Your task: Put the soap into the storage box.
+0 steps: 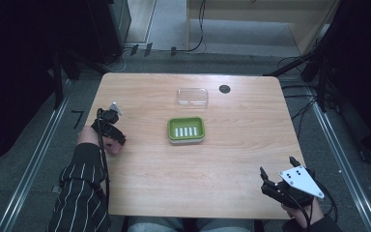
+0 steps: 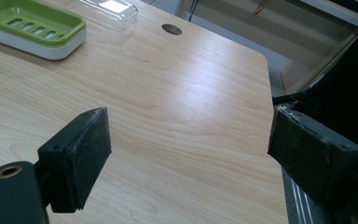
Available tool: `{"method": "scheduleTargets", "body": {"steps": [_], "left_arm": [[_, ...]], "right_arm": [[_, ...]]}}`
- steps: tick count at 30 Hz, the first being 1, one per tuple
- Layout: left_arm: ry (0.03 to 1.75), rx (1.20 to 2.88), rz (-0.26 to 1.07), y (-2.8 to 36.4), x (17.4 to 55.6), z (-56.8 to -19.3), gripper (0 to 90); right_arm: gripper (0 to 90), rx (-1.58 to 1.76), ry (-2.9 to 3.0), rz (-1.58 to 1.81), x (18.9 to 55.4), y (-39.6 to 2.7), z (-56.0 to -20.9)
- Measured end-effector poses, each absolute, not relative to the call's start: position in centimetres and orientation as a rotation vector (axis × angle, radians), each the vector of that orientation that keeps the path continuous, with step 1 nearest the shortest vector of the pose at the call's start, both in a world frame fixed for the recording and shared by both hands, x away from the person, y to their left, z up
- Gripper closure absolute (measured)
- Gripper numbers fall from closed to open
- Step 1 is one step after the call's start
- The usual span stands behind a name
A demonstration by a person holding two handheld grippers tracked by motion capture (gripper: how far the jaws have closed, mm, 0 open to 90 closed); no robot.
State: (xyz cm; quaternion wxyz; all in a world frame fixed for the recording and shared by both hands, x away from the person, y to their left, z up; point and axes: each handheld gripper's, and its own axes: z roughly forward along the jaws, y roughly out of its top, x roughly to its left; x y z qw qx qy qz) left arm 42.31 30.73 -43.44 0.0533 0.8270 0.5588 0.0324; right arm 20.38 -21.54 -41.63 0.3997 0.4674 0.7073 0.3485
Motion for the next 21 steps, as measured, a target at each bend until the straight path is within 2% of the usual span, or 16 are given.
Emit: {"method": "scheduleTargets", "body": {"steps": [21], "left_arm": [[1.529, 2.587, 0.079, 27.5, 42.2, -42.4, 38.3]], "right_arm": [[13.9, 1.186, 1.786, 0.878, 20.2, -21.7, -41.7]]}}
